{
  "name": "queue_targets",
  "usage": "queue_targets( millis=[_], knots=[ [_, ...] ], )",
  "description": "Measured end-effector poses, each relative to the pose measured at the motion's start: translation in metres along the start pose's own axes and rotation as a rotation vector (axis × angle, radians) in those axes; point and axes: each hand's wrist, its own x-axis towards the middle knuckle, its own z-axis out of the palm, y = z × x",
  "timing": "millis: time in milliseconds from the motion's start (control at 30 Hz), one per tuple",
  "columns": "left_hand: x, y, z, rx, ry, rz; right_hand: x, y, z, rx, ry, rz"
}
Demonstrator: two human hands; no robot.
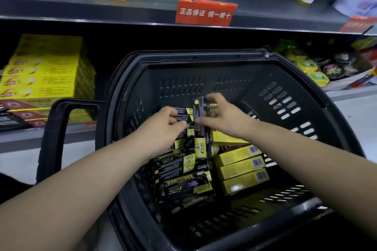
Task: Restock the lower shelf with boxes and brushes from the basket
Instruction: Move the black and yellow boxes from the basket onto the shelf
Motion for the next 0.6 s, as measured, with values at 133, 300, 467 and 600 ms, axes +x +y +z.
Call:
queue_targets(
  millis=[133,300,467,600],
  knots=[
    [-0.012,0.003,0.009,-0.308,-0.18,-0.115,-0.02,-0.011,-0.001,0.487,-0.076,0.093],
    [-0.01,0.004,0.009,-0.372,-0.125,-0.151,-0.011,-0.021,0.014,0.702,-0.129,0.073],
    [-0.004,-0.006,-0.001,-0.406,-0.028,-0.268,0.014,0.01,0.027,0.161,-0.07,0.003],
    [0.001,-0.01,-0.001,-0.485,0.003,-0.266,0.025,0.043,0.061,-0.54,-0.28,-0.052]
  ],
)
